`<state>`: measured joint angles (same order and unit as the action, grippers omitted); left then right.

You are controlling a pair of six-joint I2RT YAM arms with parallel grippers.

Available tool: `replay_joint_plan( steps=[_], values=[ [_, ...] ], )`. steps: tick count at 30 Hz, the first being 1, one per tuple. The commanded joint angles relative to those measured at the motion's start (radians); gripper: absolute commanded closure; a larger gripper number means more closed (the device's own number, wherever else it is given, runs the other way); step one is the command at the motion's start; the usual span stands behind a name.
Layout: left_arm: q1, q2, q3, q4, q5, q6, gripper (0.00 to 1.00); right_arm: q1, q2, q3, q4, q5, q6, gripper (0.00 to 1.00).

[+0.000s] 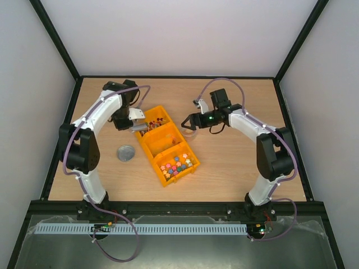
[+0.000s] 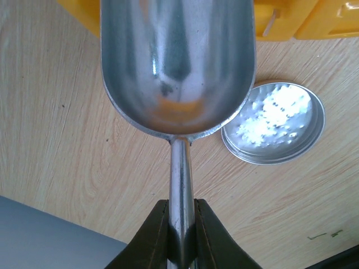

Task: Pack the candies

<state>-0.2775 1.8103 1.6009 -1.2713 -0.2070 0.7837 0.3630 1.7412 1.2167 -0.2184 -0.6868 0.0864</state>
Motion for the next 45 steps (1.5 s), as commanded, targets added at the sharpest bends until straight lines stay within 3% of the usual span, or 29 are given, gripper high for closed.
replay_joint_plan(
  steps=[1, 13, 22, 38, 45],
  values=[
    [0.011, 0.046, 0.03, -0.026, -0.029, 0.061, 0.98, 0.022, 0.004, 0.011, -0.041, 0.015, -0.02, 0.15],
    [-0.001, 0.14, 0.085, -0.028, -0.083, 0.127, 0.98, 0.105, 0.055, 0.016, -0.038, 0.11, -0.048, 0.29],
    [-0.03, 0.204, 0.1, -0.026, -0.069, 0.126, 0.98, 0.157, 0.121, 0.064, -0.039, 0.175, -0.078, 0.34],
    [-0.052, 0.286, 0.13, 0.012, 0.179, 0.046, 0.98, 0.204, 0.189, 0.115, -0.019, 0.196, -0.119, 0.44],
    [-0.051, 0.237, 0.034, 0.156, 0.32, -0.02, 0.98, 0.206, 0.182, 0.109, -0.027, 0.205, -0.125, 0.45]
  ],
)
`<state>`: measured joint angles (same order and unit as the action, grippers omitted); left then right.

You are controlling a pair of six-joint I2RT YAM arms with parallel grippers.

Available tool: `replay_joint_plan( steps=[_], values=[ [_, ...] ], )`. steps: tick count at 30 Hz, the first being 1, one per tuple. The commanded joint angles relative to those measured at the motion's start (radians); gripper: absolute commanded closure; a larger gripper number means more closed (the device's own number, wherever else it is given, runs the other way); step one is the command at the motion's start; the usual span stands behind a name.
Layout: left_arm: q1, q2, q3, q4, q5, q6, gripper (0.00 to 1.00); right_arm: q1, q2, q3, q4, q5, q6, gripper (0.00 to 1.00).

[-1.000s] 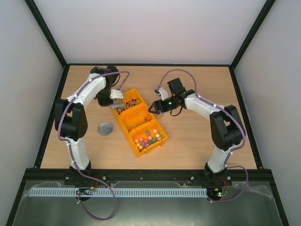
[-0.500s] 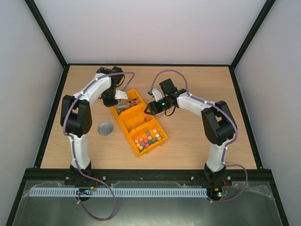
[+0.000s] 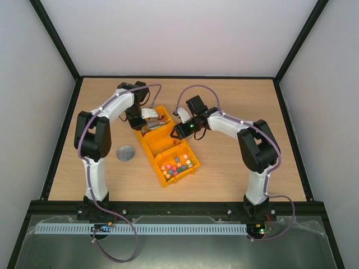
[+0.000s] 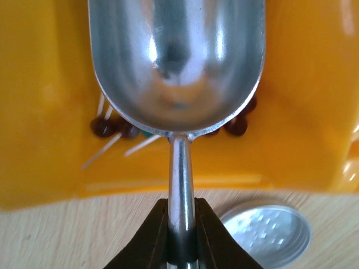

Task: Pack the candies

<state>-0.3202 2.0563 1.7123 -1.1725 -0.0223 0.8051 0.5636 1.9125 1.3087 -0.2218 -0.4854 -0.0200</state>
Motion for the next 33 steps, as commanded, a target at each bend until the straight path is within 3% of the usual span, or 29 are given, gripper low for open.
replay_joint_plan(
  steps=[1, 6, 11, 24, 33],
  values=[
    [-0.006, -0.022, -0.102, 0.092, 0.16, -0.054, 0.98, 0.005, 0.011, 0.017, -0.026, 0.006, -0.02, 0.45],
    [0.009, -0.085, -0.21, 0.22, 0.252, -0.088, 0.98, 0.005, 0.001, 0.021, -0.055, 0.031, -0.034, 0.45],
    [0.059, -0.124, -0.247, 0.275, 0.329, -0.106, 0.98, -0.003, -0.022, 0.028, -0.086, 0.069, -0.038, 0.38],
    [0.146, -0.18, -0.345, 0.29, 0.338, -0.01, 0.98, -0.062, -0.104, 0.046, -0.132, 0.043, -0.03, 0.28],
    [0.229, -0.253, -0.43, 0.323, 0.42, 0.07, 0.98, -0.071, -0.152, 0.032, -0.133, 0.005, -0.047, 0.2]
  ],
)
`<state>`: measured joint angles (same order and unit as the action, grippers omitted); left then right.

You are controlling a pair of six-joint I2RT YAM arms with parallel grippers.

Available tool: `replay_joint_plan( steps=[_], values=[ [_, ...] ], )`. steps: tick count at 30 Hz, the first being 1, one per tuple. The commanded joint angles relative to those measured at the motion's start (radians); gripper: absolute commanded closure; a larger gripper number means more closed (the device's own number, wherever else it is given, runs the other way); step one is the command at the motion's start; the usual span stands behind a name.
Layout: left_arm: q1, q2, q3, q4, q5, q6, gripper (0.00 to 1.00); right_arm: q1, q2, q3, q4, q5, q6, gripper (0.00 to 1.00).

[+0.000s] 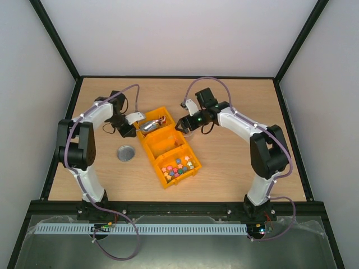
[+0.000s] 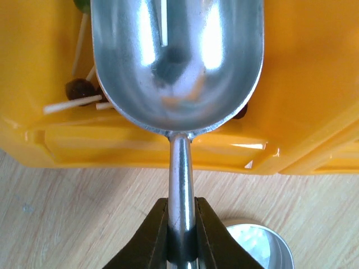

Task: Pack the candies

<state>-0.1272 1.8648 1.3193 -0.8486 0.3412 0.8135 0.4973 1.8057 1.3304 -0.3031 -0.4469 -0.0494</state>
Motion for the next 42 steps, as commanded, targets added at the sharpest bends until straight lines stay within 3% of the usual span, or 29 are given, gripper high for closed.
replay_joint_plan(
  steps=[1, 9, 15, 25, 42],
  values=[
    [0.044, -0.072, -0.046, 0.008, 0.065, 0.067, 0.98, -0.007, -0.051, 0.009, -0.052, -0.038, -0.018, 0.2],
    [0.092, -0.111, -0.074, 0.028, 0.122, 0.092, 0.98, -0.024, -0.073, 0.001, -0.052, -0.045, -0.017, 0.14],
    [0.106, -0.151, -0.058, 0.008, 0.129, 0.105, 0.98, -0.039, -0.086, 0.0, -0.055, -0.028, -0.002, 0.0],
    [0.084, -0.191, 0.107, -0.204, 0.103, 0.137, 0.98, -0.078, -0.094, -0.006, -0.052, -0.02, 0.02, 0.01],
    [-0.207, -0.17, 0.319, -0.362, -0.095, 0.027, 0.98, -0.194, -0.082, -0.049, -0.016, -0.06, 0.108, 0.01]
  ],
)
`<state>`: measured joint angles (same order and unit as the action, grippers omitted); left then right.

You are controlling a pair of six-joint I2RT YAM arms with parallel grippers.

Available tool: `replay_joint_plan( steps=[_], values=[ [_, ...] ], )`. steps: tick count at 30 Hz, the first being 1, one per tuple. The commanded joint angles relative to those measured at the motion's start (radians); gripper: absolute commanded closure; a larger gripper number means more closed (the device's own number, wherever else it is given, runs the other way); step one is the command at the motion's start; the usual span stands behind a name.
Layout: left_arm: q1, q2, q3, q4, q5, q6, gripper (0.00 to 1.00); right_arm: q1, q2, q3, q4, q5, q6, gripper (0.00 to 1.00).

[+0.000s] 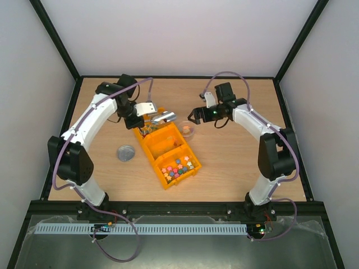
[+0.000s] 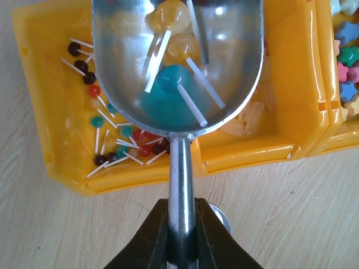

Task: Pack the candies

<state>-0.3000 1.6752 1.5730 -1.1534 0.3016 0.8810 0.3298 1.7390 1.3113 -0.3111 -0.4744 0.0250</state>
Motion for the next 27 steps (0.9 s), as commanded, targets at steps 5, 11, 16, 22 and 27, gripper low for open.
replay_joint_plan(
  steps=[5, 11, 16, 22, 27],
  values=[
    [-0.091, 0.066, 0.117, -0.082, -0.114, -0.066, 0.98, -0.047, -0.02, -0.051, -0.004, -0.034, 0.037, 0.01],
    [-0.14, 0.118, 0.178, -0.117, -0.201, -0.088, 0.98, -0.061, -0.033, -0.084, 0.013, -0.028, 0.044, 0.01],
    [-0.205, 0.165, 0.242, -0.141, -0.293, -0.1, 0.98, -0.073, -0.04, -0.111, 0.04, -0.029, 0.072, 0.01],
    [-0.238, 0.181, 0.246, -0.14, -0.35, -0.101, 0.98, -0.082, -0.047, -0.123, 0.066, -0.016, 0.103, 0.01],
    [-0.267, 0.207, 0.266, -0.141, -0.402, -0.111, 0.98, -0.089, -0.046, -0.116, 0.075, -0.004, 0.114, 0.01]
  ],
)
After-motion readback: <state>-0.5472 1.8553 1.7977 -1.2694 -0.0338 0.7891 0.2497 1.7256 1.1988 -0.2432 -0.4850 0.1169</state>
